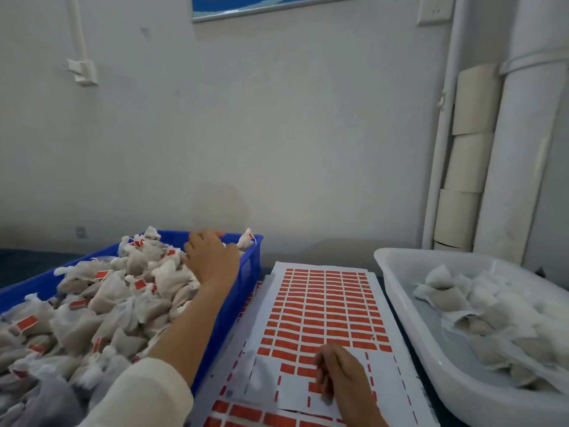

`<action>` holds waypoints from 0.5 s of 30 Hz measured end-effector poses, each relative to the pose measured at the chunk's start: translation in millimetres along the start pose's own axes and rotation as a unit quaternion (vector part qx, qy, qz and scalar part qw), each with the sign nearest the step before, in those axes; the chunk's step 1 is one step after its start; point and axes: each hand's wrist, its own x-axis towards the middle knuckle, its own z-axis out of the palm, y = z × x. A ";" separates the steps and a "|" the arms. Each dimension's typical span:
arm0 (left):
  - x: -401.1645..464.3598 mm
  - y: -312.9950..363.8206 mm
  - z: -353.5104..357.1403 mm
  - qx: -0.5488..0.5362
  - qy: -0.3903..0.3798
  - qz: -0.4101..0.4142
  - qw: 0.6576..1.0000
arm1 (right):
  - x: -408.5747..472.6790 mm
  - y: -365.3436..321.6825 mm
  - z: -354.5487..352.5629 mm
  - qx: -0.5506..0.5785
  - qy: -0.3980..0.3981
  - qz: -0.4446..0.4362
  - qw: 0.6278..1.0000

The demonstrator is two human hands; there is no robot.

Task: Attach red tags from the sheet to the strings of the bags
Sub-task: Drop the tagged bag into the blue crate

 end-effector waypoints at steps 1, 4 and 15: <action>-14.6 9.5 6.3 -0.006 -0.026 0.052 0.998 | -1.8 -1.3 -1.0 0.014 0.006 -0.007 1.000; -64.7 23.6 27.0 -0.018 -0.131 0.130 0.983 | -6.6 -4.5 -3.7 0.047 0.028 -0.015 0.998; -132.3 -25.6 80.8 -0.071 -0.228 -0.008 0.971 | -8.0 -23.1 -2.6 0.004 0.073 -0.021 0.997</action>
